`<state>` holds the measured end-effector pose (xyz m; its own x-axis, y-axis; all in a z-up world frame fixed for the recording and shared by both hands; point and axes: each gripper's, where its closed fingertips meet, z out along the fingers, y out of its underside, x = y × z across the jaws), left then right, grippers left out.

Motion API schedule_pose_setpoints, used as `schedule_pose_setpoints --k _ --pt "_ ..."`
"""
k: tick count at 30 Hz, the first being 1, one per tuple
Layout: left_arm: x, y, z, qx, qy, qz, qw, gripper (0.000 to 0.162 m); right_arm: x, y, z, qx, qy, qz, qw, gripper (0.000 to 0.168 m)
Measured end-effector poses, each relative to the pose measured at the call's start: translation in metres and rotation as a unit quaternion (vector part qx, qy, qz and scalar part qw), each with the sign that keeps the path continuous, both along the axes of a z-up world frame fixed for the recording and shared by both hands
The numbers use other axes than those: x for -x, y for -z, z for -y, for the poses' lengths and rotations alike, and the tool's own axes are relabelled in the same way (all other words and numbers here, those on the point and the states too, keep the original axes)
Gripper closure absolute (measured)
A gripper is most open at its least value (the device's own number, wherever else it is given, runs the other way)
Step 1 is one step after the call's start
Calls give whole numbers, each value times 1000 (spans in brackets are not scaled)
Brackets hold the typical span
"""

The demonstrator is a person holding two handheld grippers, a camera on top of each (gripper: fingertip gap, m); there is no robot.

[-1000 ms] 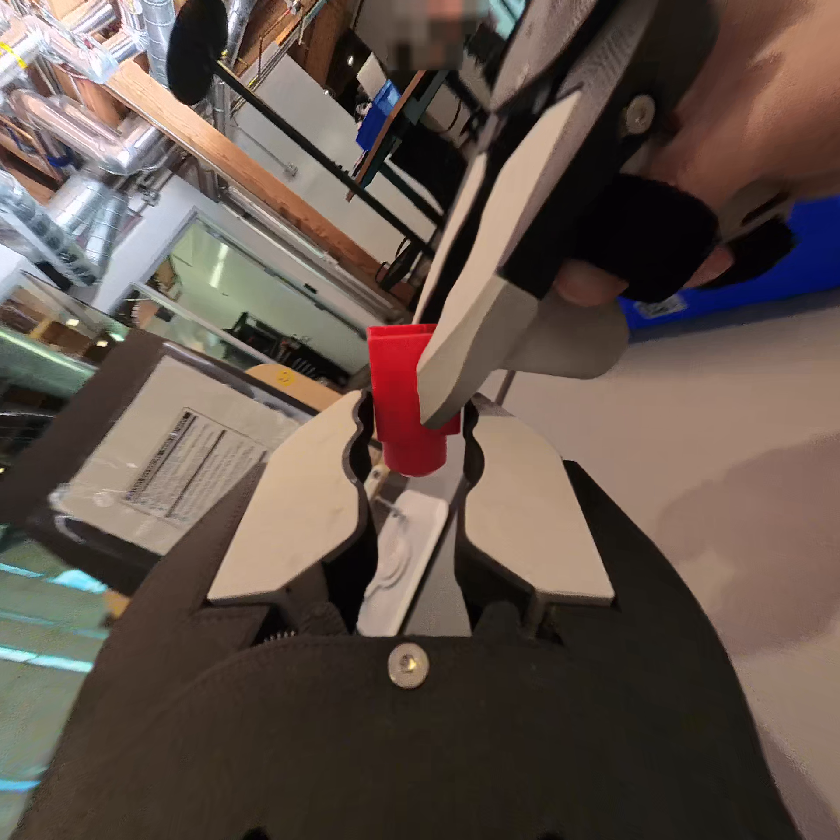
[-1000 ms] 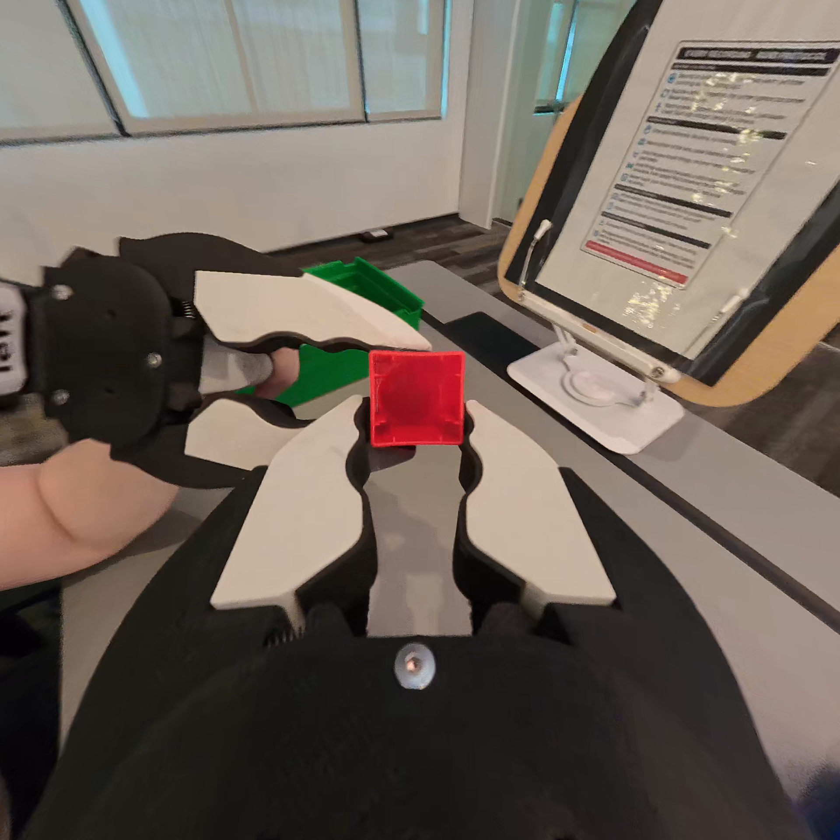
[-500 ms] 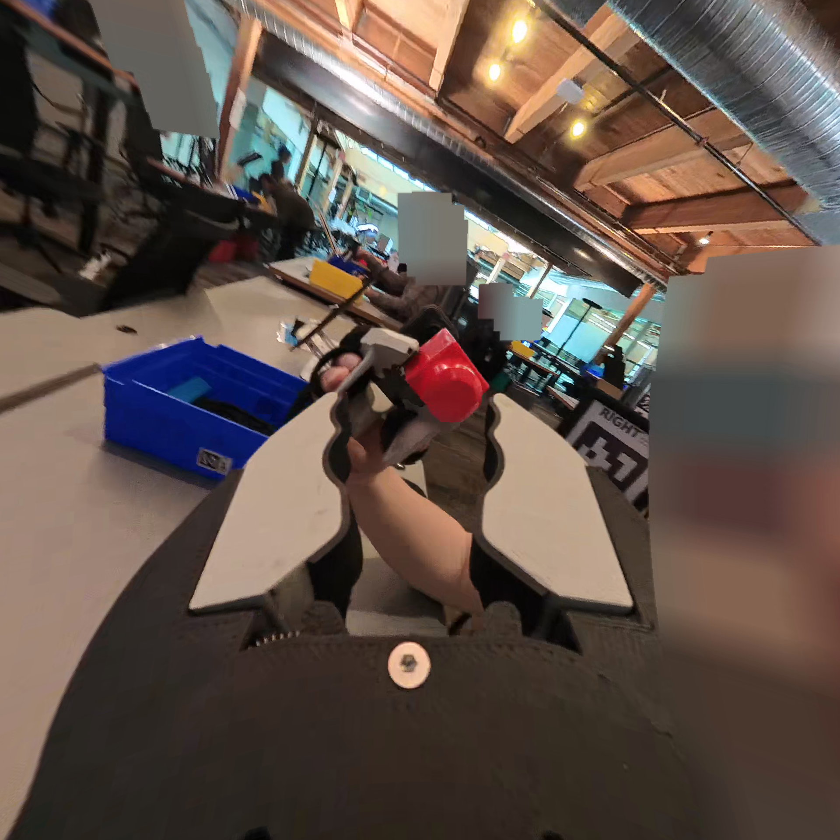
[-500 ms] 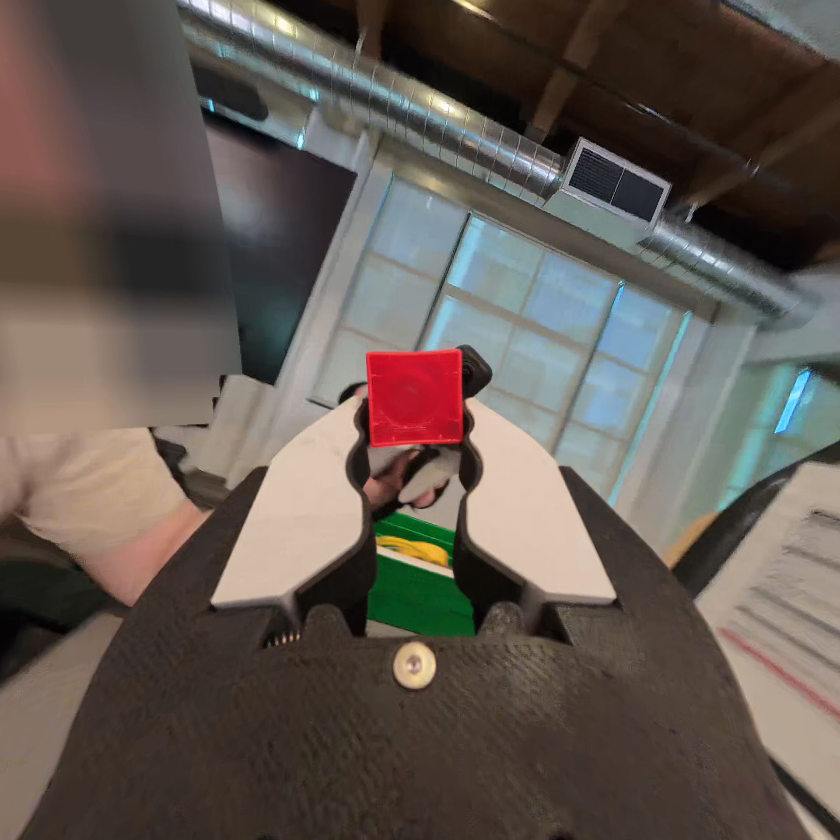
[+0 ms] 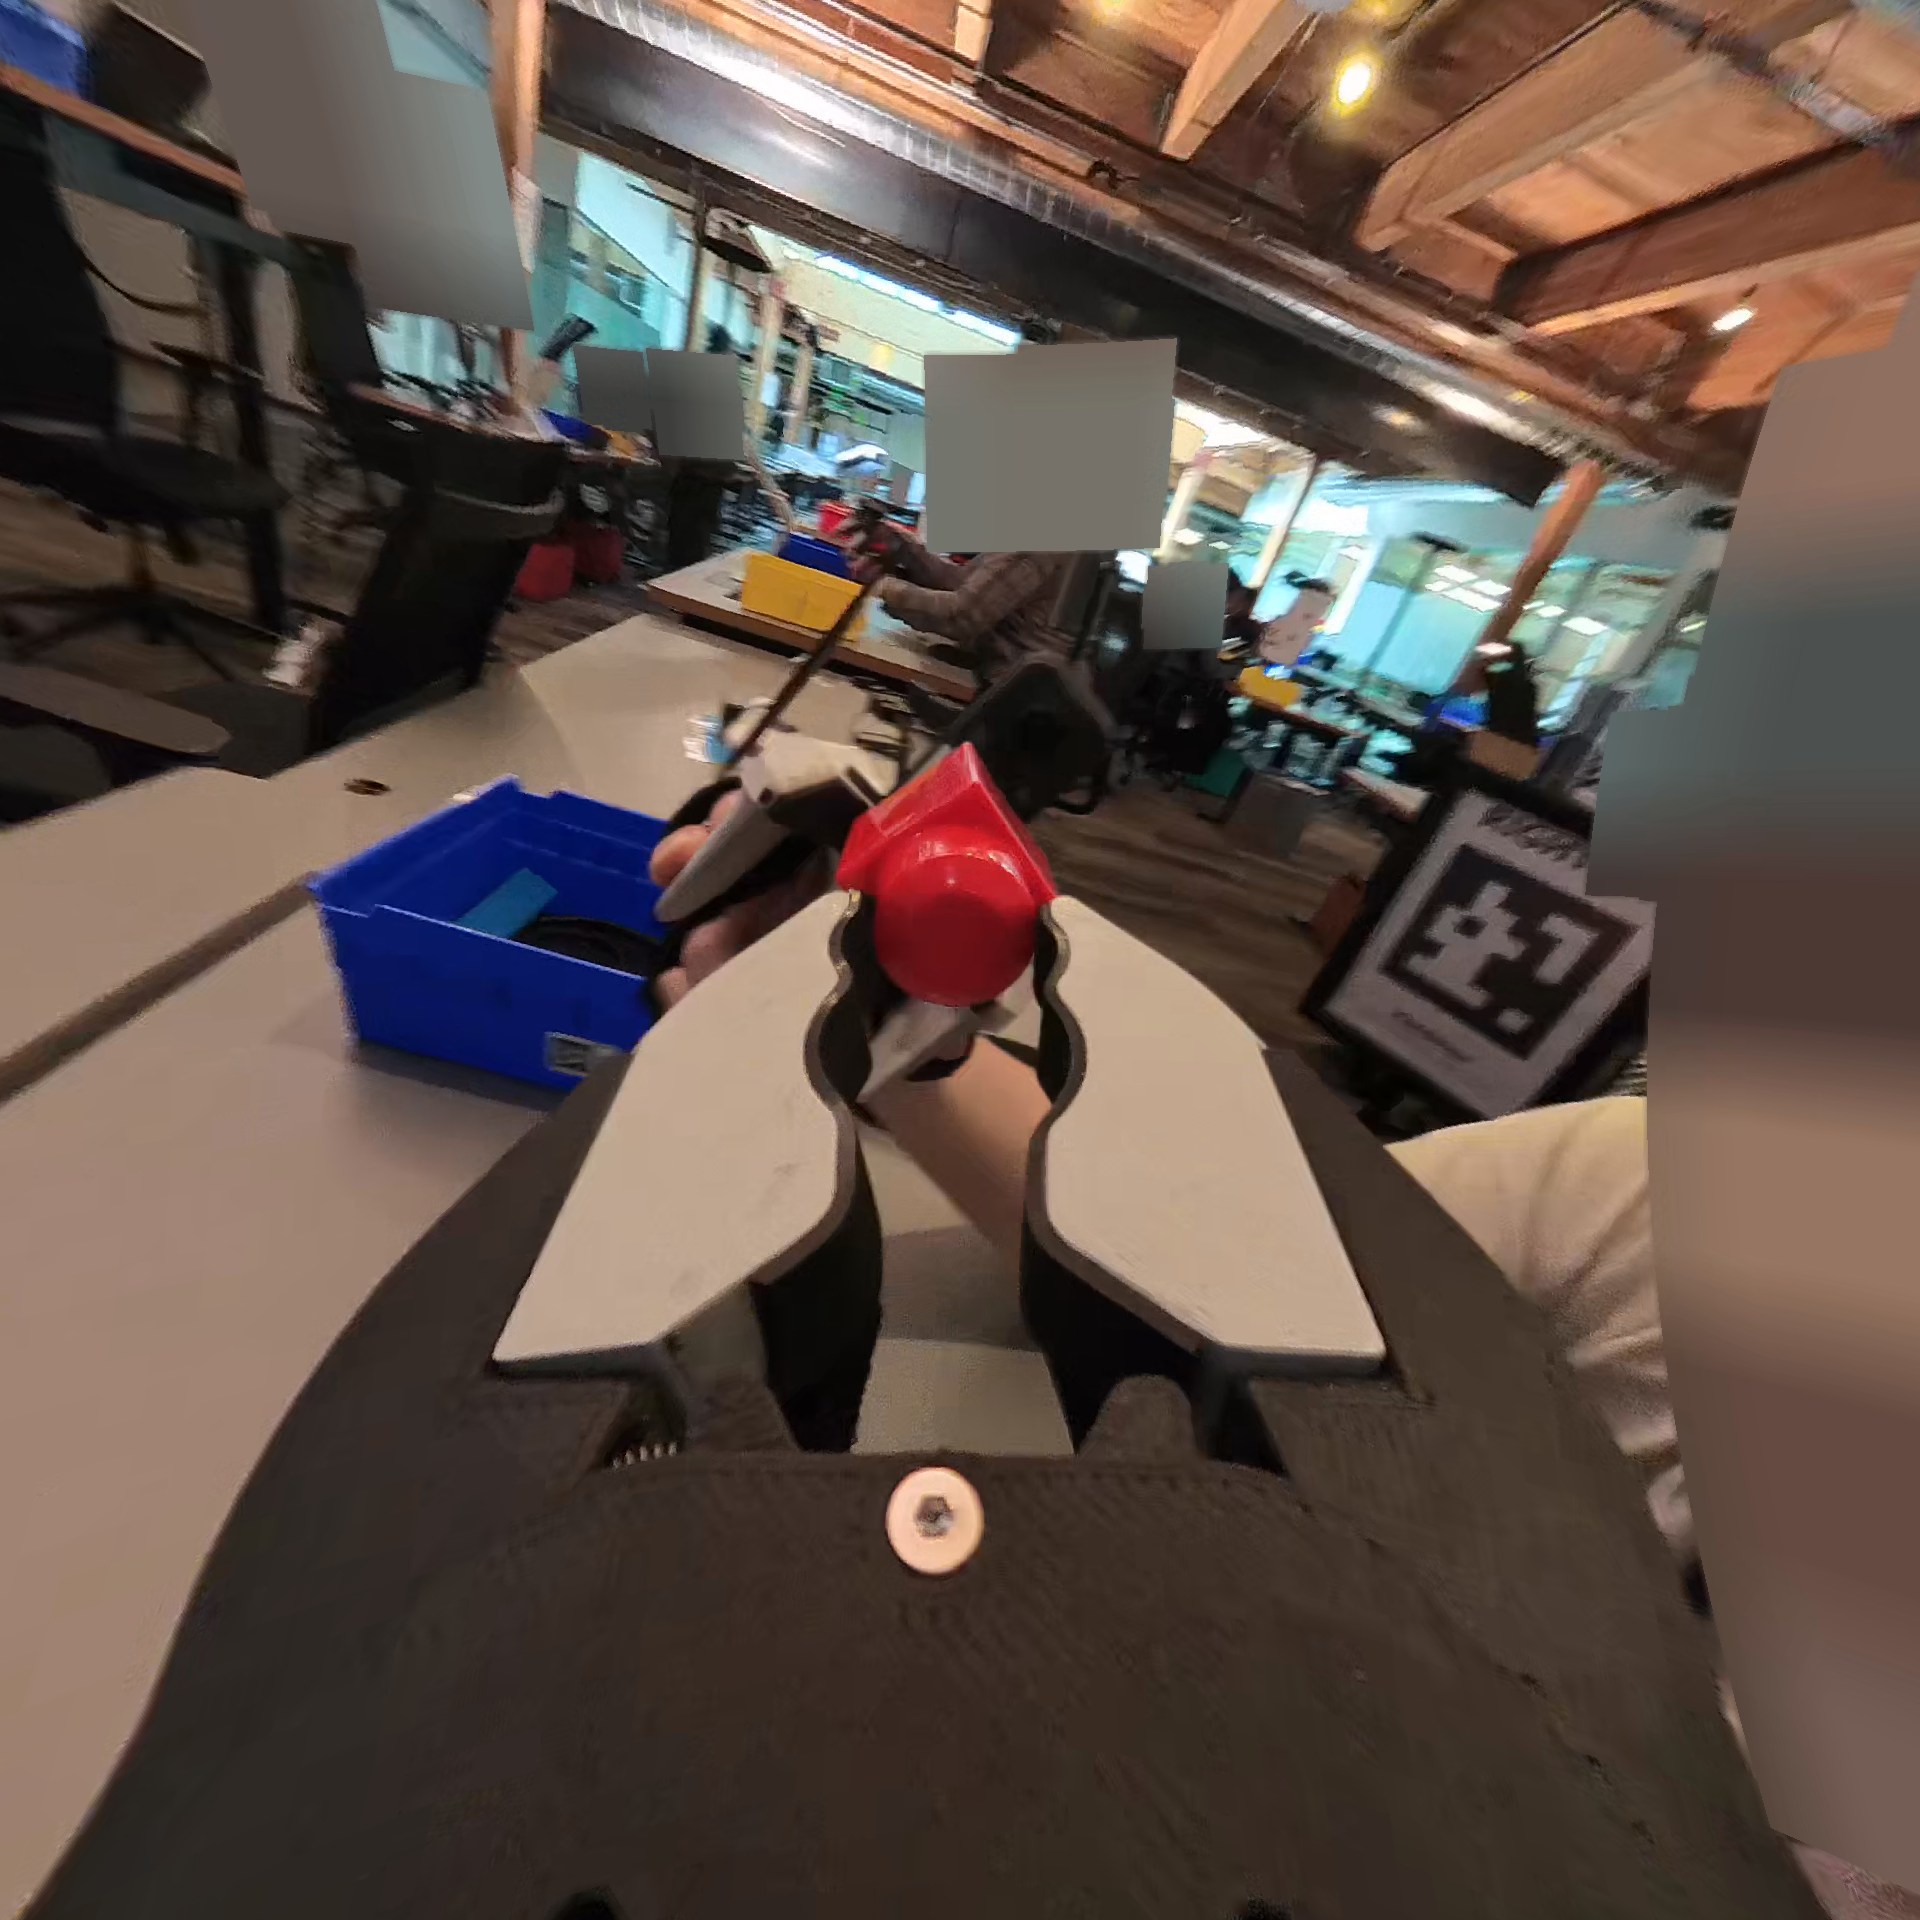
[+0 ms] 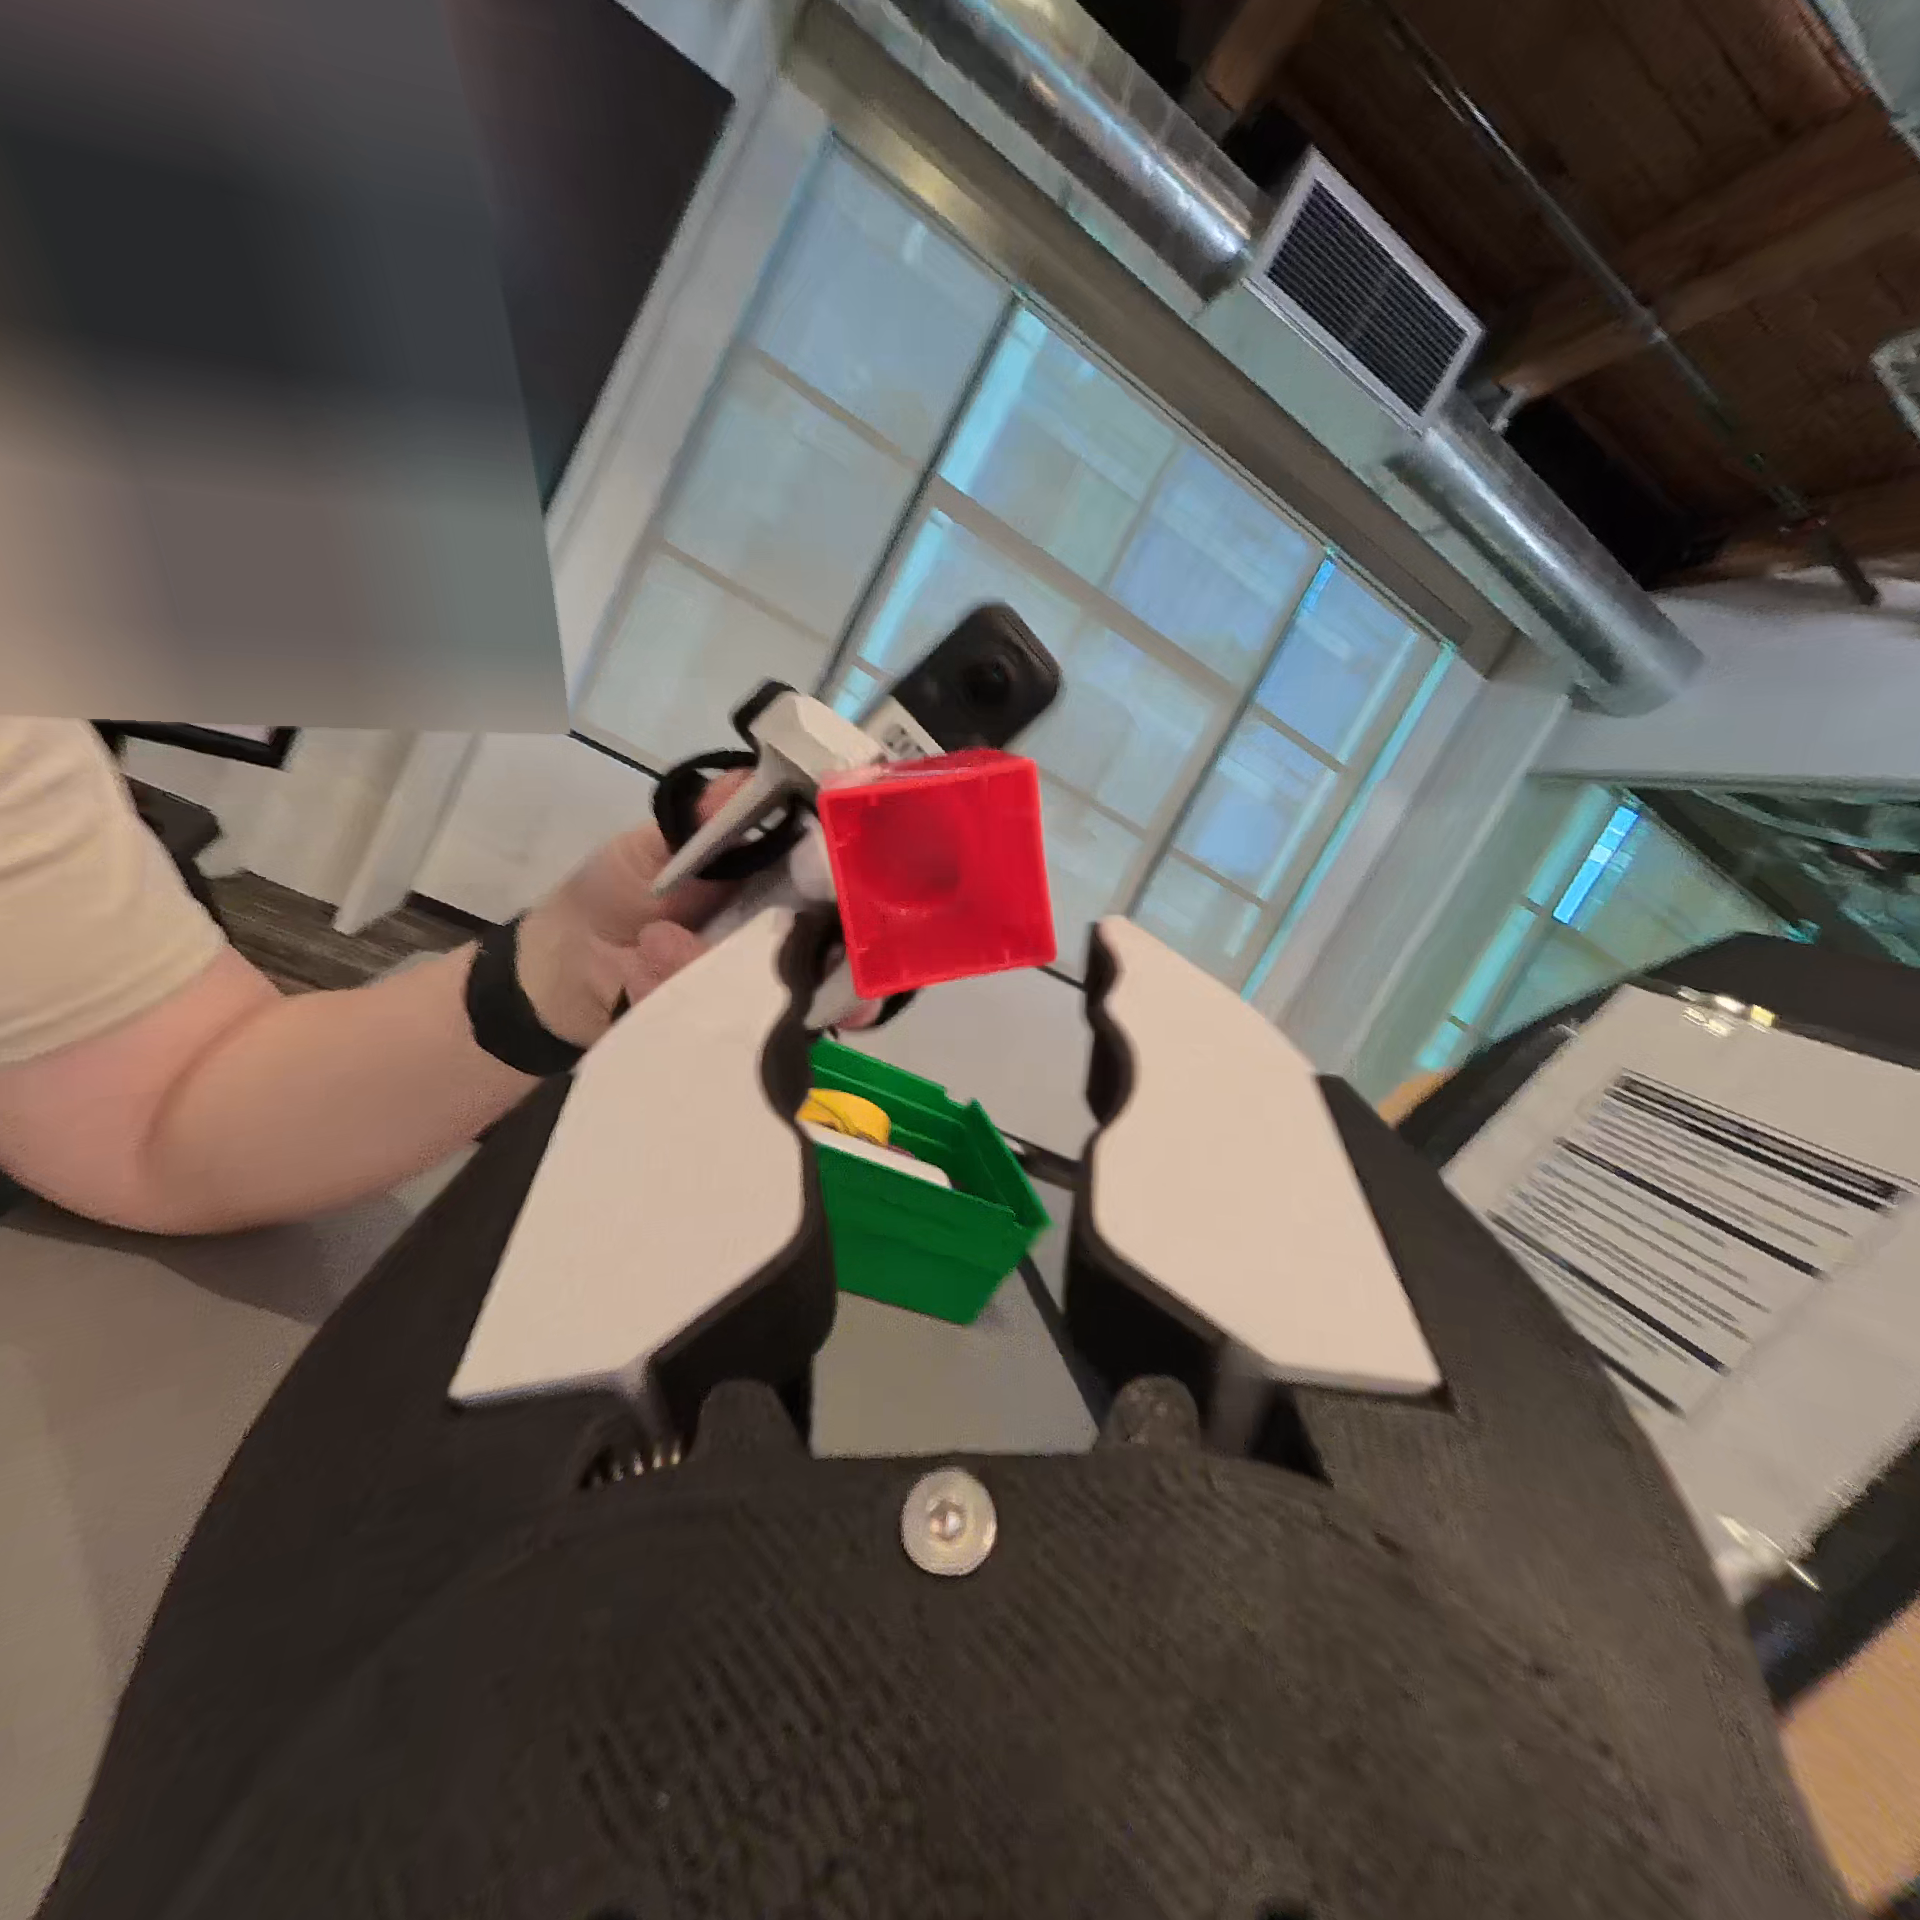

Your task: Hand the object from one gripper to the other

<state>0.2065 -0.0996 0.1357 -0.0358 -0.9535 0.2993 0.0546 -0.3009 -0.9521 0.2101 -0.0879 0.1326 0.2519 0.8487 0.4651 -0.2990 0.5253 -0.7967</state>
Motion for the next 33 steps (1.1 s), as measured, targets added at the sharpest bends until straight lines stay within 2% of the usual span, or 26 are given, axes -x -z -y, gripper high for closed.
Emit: schedule_pose_setpoints --k 1,3,6,7,9,11,12,16,18,22,24,26,28,30,33 --pt "4 -1 -7 -37 -35 -11 999 134 -1 2 -6 10 18 9 1000 107" --pt "15 -4 -19 -153 -123 -40 980 134 -3 10 -16 71 20 54 996 105" --pt "30 -11 -32 -298 -244 -90 918 134 -6 8 -31 210 39 90 973 106" --pt "34 -12 -35 -342 -276 -106 892 134 -7 3 -35 247 58 84 964 106" --pt "39 -10 -46 -438 -347 -159 814 134 -6 -7 -34 290 98 70 950 102" --pt "36 -3 -53 -508 -382 -205 745 134 0 -12 -28 297 143 72 941 100" --pt "32 0 -54 -528 -390 -218 722 134 3 -12 -28 293 175 73 937 99" --pt "16 12 -57 -580 -405 -250 661 134 3 -5 -40 252 312 84 912 95" --pt "11 16 -57 -594 -403 -257 647 133 2 2 -46 237 348 105 901 90" --pt "4 20 -52 -601 -389 -257 649 134 10 11 -49 253 325 120 903 91" --pt "2 22 -50 -603 -381 -257 653 134 10 15 -51 256 321 133 902 99" --pt "2 21 -48 -592 -380 -240 669 134 11 15 -50 264 293 134 909 99" --pt "2 17 -43 -558 -368 -214 712 134 12 10 -47 271 251 117 922 99" --pt "2 13 -36 -483 -336 -181 788 126 10 -3 -41 250 202 81 944 100" --pt "6 5 -20 -329 -249 -122 903 109 3 -24 -20 148 128 32 980 100"
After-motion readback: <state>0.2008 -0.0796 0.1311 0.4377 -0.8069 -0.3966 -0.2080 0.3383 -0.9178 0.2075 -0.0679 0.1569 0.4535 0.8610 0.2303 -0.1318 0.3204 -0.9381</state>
